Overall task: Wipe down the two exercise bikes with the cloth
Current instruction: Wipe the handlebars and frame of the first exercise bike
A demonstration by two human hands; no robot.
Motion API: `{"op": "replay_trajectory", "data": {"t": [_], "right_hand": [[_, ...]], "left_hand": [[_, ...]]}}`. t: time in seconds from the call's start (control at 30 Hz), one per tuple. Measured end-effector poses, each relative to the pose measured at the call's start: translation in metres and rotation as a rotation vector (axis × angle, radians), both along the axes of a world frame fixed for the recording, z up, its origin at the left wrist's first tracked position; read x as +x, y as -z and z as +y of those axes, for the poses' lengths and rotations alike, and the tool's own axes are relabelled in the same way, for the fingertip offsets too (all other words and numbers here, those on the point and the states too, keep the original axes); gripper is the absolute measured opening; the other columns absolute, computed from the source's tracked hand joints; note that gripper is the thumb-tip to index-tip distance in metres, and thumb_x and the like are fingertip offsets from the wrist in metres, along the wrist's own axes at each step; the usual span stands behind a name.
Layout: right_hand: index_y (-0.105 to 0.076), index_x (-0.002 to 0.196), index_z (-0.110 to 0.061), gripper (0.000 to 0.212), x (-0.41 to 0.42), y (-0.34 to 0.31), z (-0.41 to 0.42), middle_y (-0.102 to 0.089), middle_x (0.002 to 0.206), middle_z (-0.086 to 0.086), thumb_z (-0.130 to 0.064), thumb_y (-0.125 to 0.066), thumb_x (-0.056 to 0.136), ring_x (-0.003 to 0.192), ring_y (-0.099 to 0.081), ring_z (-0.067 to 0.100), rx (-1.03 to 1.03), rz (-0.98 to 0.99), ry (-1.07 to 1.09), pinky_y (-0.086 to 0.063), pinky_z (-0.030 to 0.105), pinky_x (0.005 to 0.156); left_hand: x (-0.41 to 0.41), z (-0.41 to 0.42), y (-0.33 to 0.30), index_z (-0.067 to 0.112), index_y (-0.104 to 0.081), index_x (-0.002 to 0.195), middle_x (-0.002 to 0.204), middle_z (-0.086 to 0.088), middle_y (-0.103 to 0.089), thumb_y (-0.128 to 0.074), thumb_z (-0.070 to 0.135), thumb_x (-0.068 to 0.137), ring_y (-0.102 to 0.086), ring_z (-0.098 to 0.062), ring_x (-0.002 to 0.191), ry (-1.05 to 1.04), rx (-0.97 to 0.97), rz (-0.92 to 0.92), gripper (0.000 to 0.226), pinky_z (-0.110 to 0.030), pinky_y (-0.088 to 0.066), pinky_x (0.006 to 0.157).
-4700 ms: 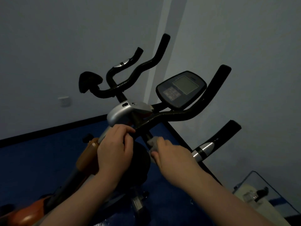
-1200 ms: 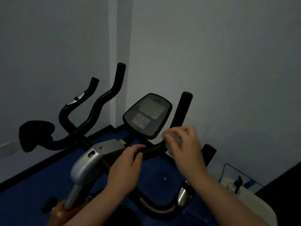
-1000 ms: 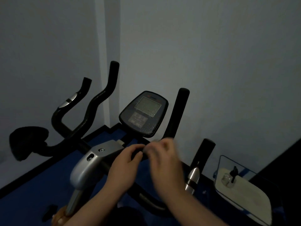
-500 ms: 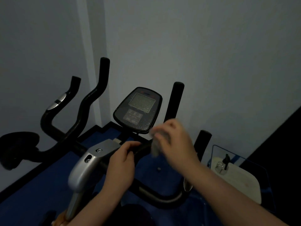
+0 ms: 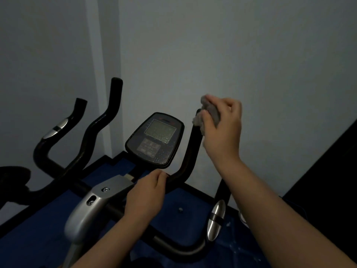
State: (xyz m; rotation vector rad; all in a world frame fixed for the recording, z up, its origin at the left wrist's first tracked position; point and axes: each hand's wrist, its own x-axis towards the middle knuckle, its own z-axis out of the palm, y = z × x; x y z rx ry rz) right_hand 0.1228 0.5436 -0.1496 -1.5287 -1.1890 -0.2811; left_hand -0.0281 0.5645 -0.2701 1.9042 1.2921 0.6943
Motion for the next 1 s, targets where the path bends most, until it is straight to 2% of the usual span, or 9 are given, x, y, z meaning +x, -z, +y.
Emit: {"op": "replay_trajectory", "data": {"t": [0.1, 0.23, 0.37, 0.5, 0.67, 0.8, 0.87, 0.93, 1.0], "right_hand": [[-0.059, 0.125, -0.012, 0.031, -0.002, 0.013, 0.009, -0.043, 0.113, -0.001, -0.009, -0.056, 0.094, 0.088, -0.047, -0.008, -0.049, 0.094, -0.005, -0.028, -0.010, 0.079], [-0.063, 0.122, -0.016, 0.030, 0.011, 0.012, 0.004, -0.047, 0.108, -0.004, -0.013, -0.057, 0.093, 0.092, -0.052, 0.006, -0.083, 0.035, 0.053, -0.030, -0.009, 0.076], [-0.067, 0.113, -0.012, 0.024, 0.010, -0.007, 0.023, -0.047, 0.110, -0.003, -0.007, -0.055, 0.092, 0.097, -0.059, 0.012, -0.112, 0.017, -0.034, -0.043, 0.007, 0.086], [-0.059, 0.124, -0.014, 0.028, 0.009, 0.029, 0.013, -0.044, 0.117, -0.003, -0.015, -0.051, 0.097, 0.091, -0.051, -0.002, -0.018, 0.226, 0.074, -0.031, -0.005, 0.080], [-0.043, 0.141, -0.018, 0.041, -0.007, 0.053, 0.017, -0.040, 0.122, -0.005, -0.023, -0.045, 0.100, 0.098, -0.044, 0.000, -0.101, 0.406, 0.083, -0.027, 0.002, 0.082], [-0.045, 0.136, -0.014, 0.040, -0.028, 0.086, -0.007, -0.040, 0.118, 0.000, -0.021, -0.049, 0.097, 0.077, -0.043, -0.002, -0.249, 0.307, 0.091, -0.027, -0.007, 0.070], [-0.049, 0.133, -0.015, 0.037, -0.021, 0.081, -0.012, -0.043, 0.118, 0.000, -0.020, -0.052, 0.096, 0.080, -0.043, 0.000, -0.291, 0.244, 0.090, -0.028, -0.003, 0.070], [-0.053, 0.126, -0.019, 0.034, -0.013, 0.061, -0.013, -0.051, 0.117, -0.002, -0.018, -0.057, 0.093, 0.087, -0.044, -0.003, -0.163, 0.136, 0.066, -0.031, -0.002, 0.073], [-0.056, 0.119, -0.018, 0.031, -0.007, 0.042, -0.007, -0.057, 0.112, -0.003, -0.013, -0.062, 0.089, 0.091, -0.051, 0.002, -0.080, -0.113, 0.015, -0.037, 0.004, 0.072]], "left_hand": [[-0.005, 0.000, 0.003, 0.025, -0.059, 0.077, 0.075, 0.007, -0.065, -0.038, 0.040, 0.095, -0.060, -0.010, 0.073, -0.035, -0.012, -0.085, 0.031, -0.037, -0.049, 0.074], [-0.005, -0.003, 0.002, 0.025, -0.057, 0.077, 0.073, 0.007, -0.064, -0.037, 0.038, 0.095, -0.057, -0.004, 0.069, -0.029, 0.041, -0.049, 0.031, -0.032, -0.046, 0.067], [-0.004, -0.002, 0.001, 0.023, -0.059, 0.076, 0.073, 0.005, -0.065, -0.039, 0.037, 0.096, -0.059, -0.008, 0.070, -0.030, 0.015, -0.072, 0.031, -0.034, -0.047, 0.069], [-0.007, -0.005, 0.002, 0.025, -0.059, 0.076, 0.071, 0.006, -0.065, -0.039, 0.040, 0.094, -0.060, -0.006, 0.068, -0.045, 0.024, -0.089, 0.031, -0.034, -0.050, 0.068], [-0.003, -0.002, 0.003, 0.023, -0.059, 0.077, 0.074, 0.007, -0.065, -0.037, 0.038, 0.095, -0.059, -0.007, 0.070, -0.051, 0.044, -0.050, 0.032, -0.036, -0.050, 0.071], [0.001, -0.002, 0.005, 0.024, -0.057, 0.078, 0.076, 0.008, -0.064, -0.033, 0.035, 0.096, -0.058, -0.009, 0.072, -0.050, 0.082, -0.003, 0.031, -0.035, -0.048, 0.069], [0.001, -0.002, 0.005, 0.023, -0.057, 0.079, 0.076, 0.007, -0.064, -0.033, 0.035, 0.096, -0.058, -0.010, 0.072, -0.048, 0.094, 0.014, 0.032, -0.036, -0.048, 0.068], [-0.001, -0.002, 0.004, 0.020, -0.058, 0.079, 0.075, 0.006, -0.064, -0.033, 0.034, 0.096, -0.058, -0.010, 0.071, -0.047, 0.092, 0.015, 0.033, -0.036, -0.048, 0.068], [-0.001, -0.002, 0.004, 0.020, -0.057, 0.077, 0.073, 0.006, -0.063, -0.035, 0.034, 0.096, -0.058, -0.011, 0.071, -0.057, 0.109, 0.010, 0.033, -0.036, -0.047, 0.066]]}}
